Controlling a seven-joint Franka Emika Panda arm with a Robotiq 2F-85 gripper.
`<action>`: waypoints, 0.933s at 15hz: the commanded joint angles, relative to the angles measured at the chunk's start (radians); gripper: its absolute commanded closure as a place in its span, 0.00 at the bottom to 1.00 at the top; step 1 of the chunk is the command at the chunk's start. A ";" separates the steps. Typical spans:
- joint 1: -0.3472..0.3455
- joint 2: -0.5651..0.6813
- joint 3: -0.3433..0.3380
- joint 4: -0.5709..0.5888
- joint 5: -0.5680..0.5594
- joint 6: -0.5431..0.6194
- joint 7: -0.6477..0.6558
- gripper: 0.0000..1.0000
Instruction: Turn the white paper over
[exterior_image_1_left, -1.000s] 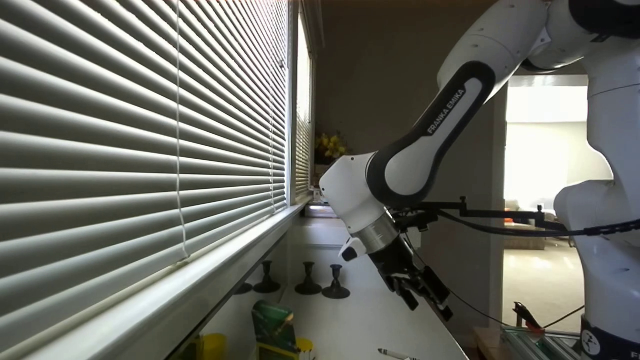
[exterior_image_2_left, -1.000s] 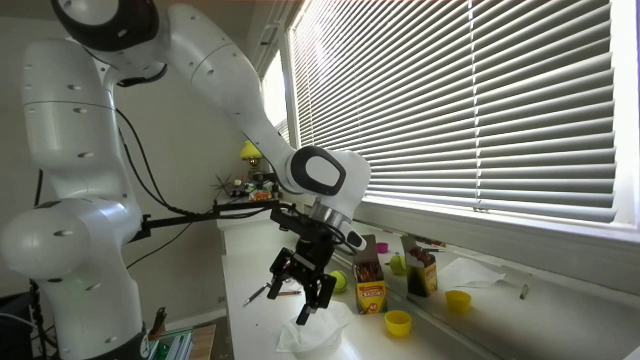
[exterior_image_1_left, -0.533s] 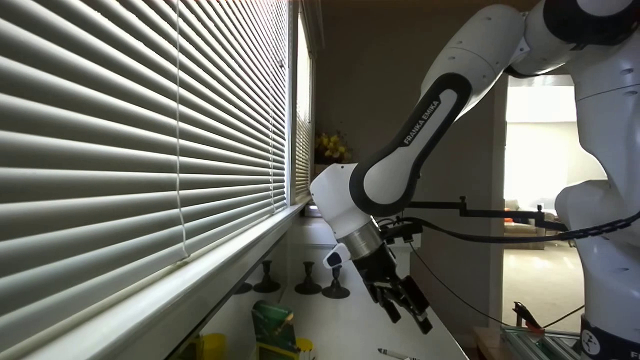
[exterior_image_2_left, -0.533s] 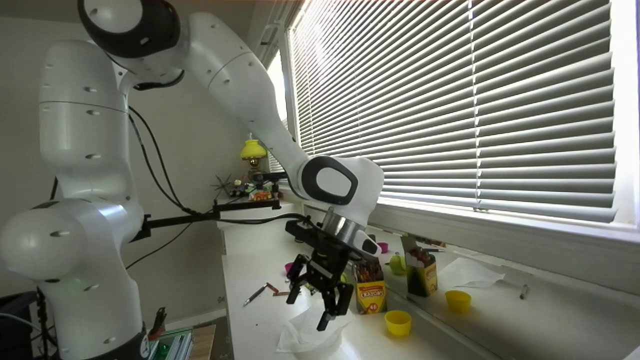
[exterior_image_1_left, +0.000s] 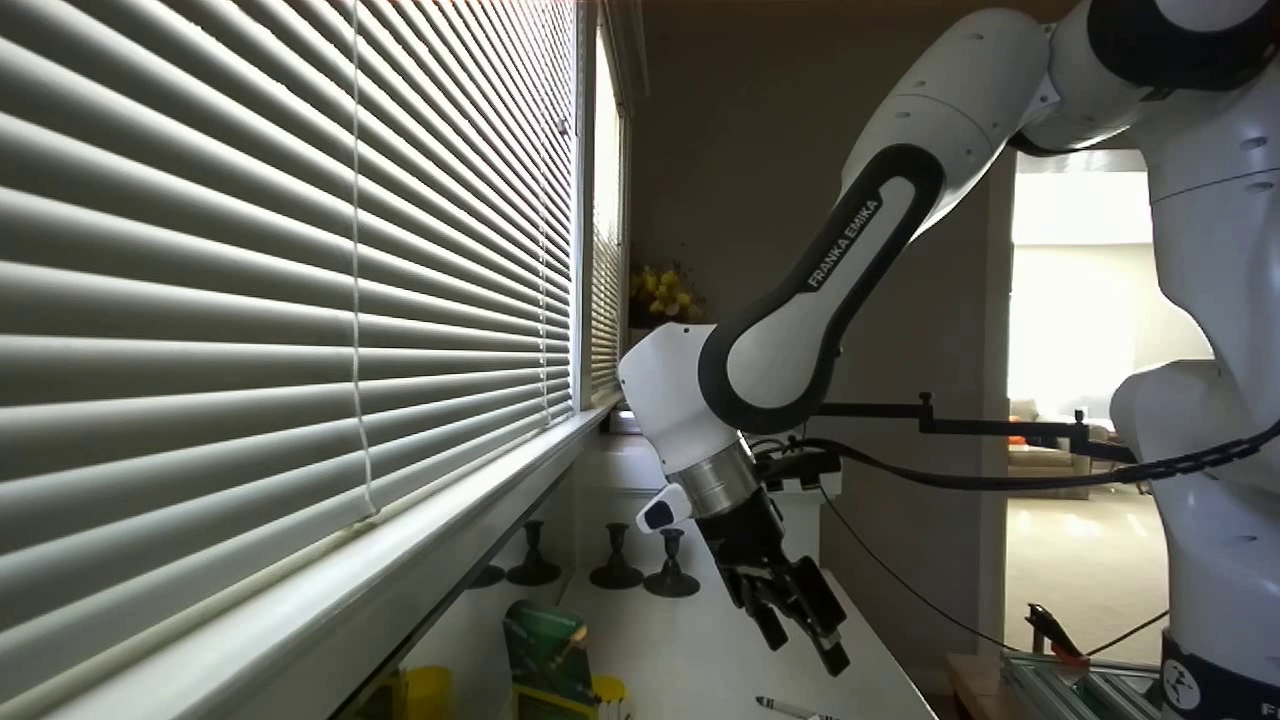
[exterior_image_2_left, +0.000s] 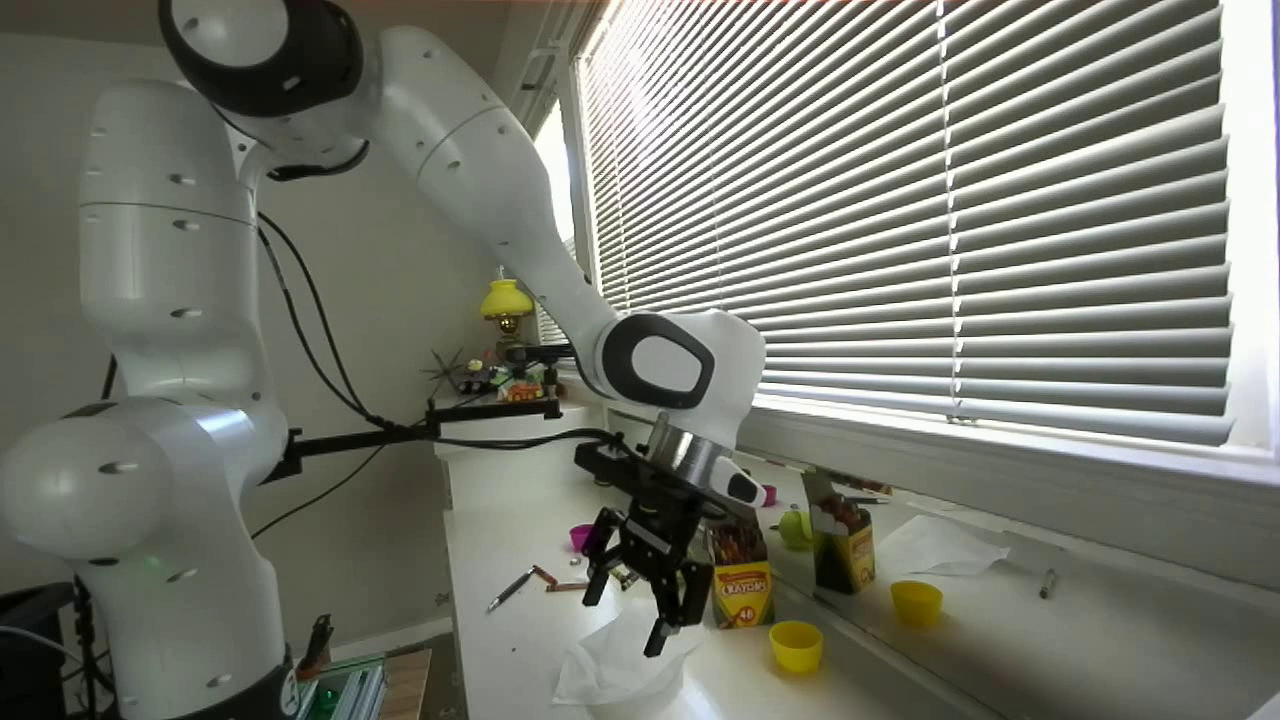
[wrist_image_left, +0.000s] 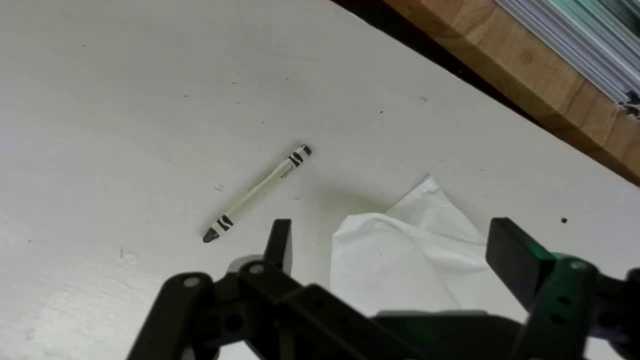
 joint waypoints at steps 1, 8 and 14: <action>-0.009 0.000 0.031 0.009 0.069 -0.040 -0.057 0.00; -0.041 0.052 0.023 0.028 0.113 -0.046 -0.091 0.00; -0.075 0.109 0.026 0.050 0.181 -0.008 -0.138 0.00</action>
